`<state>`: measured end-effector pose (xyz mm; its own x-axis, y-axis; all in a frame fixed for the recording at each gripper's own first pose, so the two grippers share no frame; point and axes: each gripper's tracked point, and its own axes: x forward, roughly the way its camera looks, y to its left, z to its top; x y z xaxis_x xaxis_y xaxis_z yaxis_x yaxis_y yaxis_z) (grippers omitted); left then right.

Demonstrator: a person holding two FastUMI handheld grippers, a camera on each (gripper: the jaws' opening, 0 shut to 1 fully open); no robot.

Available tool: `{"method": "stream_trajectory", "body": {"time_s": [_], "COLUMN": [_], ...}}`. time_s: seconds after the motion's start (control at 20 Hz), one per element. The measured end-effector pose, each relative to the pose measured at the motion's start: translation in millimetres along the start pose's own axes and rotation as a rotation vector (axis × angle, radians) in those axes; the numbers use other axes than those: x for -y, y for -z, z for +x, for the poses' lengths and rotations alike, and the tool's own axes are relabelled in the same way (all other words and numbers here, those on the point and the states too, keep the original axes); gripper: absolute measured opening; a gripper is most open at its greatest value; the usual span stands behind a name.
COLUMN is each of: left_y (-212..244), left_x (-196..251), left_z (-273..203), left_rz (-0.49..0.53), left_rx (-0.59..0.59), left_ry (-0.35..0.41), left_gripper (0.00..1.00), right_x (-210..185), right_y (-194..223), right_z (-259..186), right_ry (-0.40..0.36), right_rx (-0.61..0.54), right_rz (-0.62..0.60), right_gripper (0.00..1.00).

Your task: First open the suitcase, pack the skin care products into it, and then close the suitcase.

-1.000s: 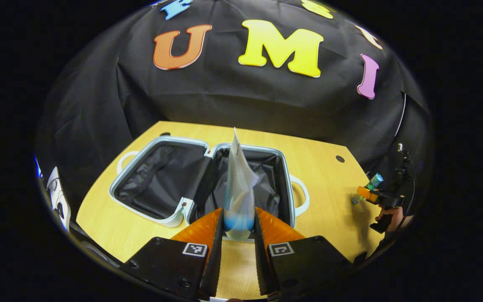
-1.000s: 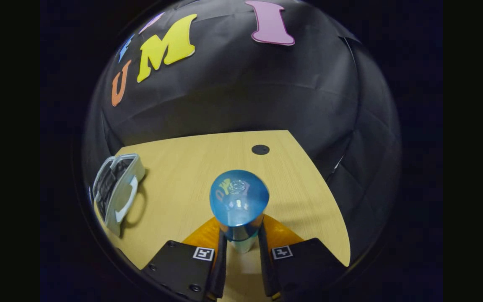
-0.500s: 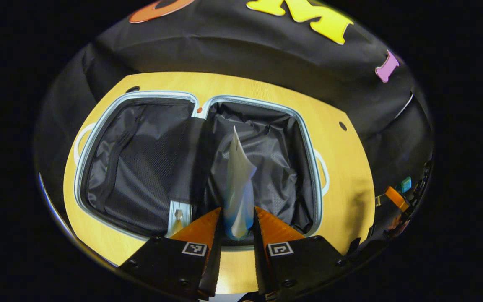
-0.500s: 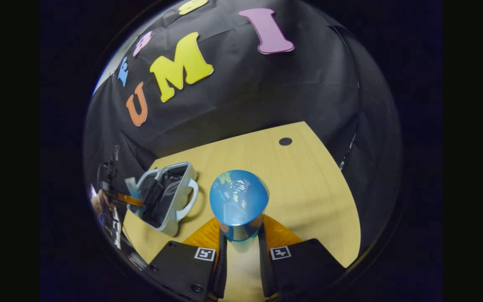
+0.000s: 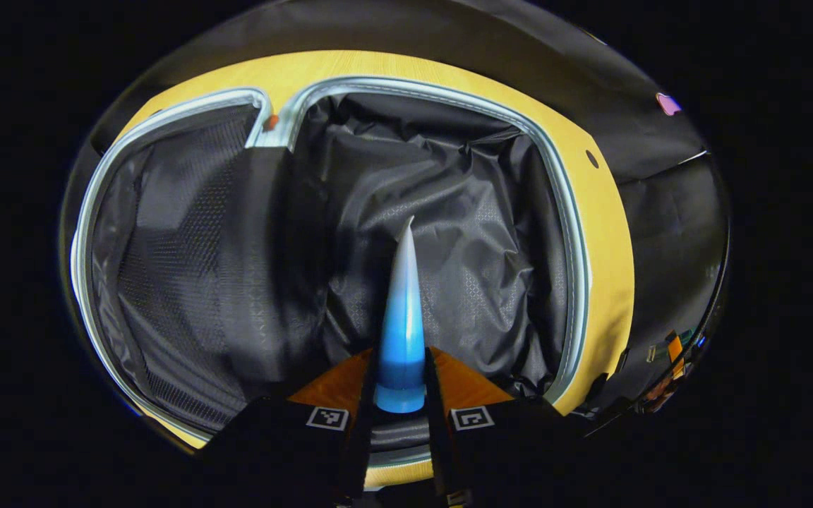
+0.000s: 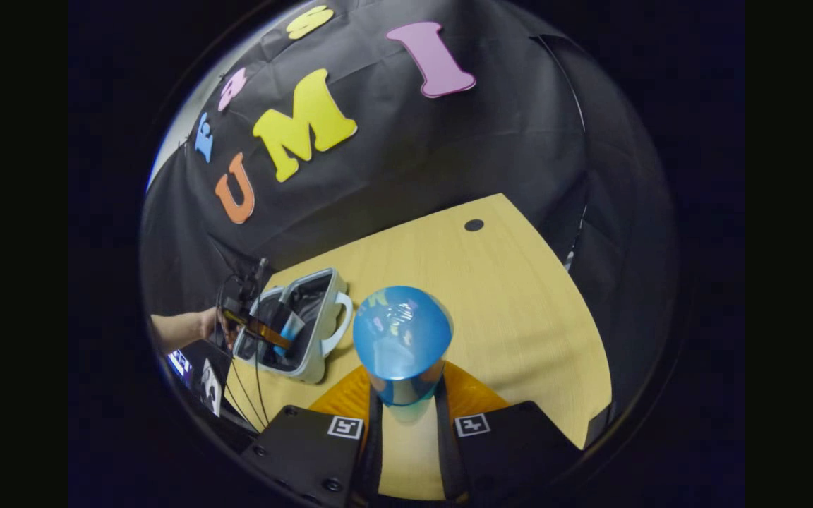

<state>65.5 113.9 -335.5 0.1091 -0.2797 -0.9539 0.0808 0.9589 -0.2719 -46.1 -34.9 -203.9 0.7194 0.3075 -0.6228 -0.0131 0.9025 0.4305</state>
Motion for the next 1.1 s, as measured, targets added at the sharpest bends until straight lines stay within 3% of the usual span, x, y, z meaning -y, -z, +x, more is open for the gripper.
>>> {"method": "stream_trajectory", "body": {"time_s": [0.3,0.35,0.4,0.5,0.55,0.65,0.7,0.75,0.9,1.05,1.1], "left_y": [5.6,7.3,7.2,6.6,6.9,7.5,7.6,5.2,-0.5,12.3,20.8], "left_x": [-2.6,-5.3,-5.2,-4.3,-1.9,0.3,-0.1,-2.6,7.6,5.4,4.1], "left_z": [8.7,9.2,9.9,9.3,7.4,-1.3,-8.8,-17.9,-61.0,-109.2,-126.1], "left_rz": [-0.031,-0.028,-0.032,-0.038,-0.031,-0.004,0.021,0.055,0.105,0.125,0.131], "left_rx": [-0.030,-0.036,-0.030,-0.009,-0.003,0.017,0.033,0.066,0.239,0.437,0.503], "left_ry": [-0.024,-0.040,-0.051,-0.074,-0.083,-0.124,-0.153,-0.190,-0.208,-0.274,-0.302], "left_gripper": [0.39,0.48,0.41,0.43,0.47,0.71,0.68,0.79,0.84,0.90,0.99], "right_x": [-6.0,-10.6,-15.6,-24.0,-29.8,-44.1,-52.8,-63.5,-107.1,-152.6,-170.7], "right_y": [-0.5,-1.5,-1.9,-2.3,-3.2,-4.4,-4.9,-7.0,-14.0,-21.0,-22.9], "right_z": [-6.8,-6.2,-6.4,-5.7,-4.4,-2.3,0.3,3.2,15.3,33.6,40.7], "right_ry": [0.008,0.000,-0.009,-0.026,-0.038,-0.066,-0.081,-0.101,-0.187,-0.257,-0.280], "right_rx": [0.008,0.006,0.005,0.001,-0.002,-0.010,-0.015,-0.021,-0.039,-0.070,-0.086], "right_rz": [-0.011,-0.019,-0.030,-0.056,-0.068,-0.093,-0.114,-0.138,-0.189,-0.247,-0.264], "right_gripper": [0.30,0.30,0.28,0.28,0.28,0.28,0.28,0.30,0.29,0.30,0.30]}}
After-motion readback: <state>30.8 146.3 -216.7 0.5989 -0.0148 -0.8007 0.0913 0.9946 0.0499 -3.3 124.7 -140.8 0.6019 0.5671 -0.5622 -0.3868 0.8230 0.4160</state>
